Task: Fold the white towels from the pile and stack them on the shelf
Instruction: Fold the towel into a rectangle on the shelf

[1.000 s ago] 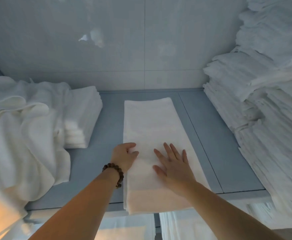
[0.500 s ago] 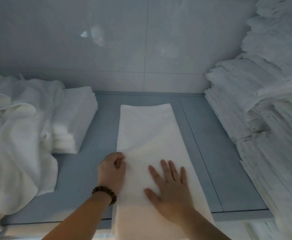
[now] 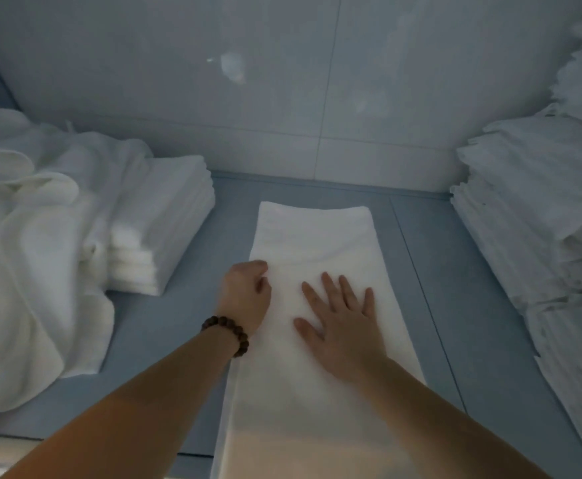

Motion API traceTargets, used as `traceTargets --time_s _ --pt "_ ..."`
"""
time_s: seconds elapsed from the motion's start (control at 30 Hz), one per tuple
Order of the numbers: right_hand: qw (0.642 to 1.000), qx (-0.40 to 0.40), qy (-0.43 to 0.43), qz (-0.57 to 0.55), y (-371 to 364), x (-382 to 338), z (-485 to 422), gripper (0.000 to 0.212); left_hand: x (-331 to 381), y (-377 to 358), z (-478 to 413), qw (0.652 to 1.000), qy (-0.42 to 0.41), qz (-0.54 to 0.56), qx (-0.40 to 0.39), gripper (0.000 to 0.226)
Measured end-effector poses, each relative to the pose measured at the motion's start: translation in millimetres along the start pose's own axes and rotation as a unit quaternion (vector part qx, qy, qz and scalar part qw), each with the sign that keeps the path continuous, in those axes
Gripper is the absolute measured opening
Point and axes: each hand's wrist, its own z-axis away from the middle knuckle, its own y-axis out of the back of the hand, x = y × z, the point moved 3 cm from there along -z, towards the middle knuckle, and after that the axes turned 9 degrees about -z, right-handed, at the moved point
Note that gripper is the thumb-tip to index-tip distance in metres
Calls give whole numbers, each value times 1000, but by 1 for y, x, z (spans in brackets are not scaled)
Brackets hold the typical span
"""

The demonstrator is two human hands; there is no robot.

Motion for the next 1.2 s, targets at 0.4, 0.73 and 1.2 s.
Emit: traceTargets --time_s 0.4,0.73,1.2 --pt "999 3 44 6 11 25 -64 51 31 -58 -20 948 -113 -267 -132 57" --pt "999 -3 47 25 22 44 -110 51 36 -68 -63 934 -116 -307 -140 58" --pt "997 25 -64 18 20 79 -170 65 1 -80 -133 944 -33 -306 -115 73"
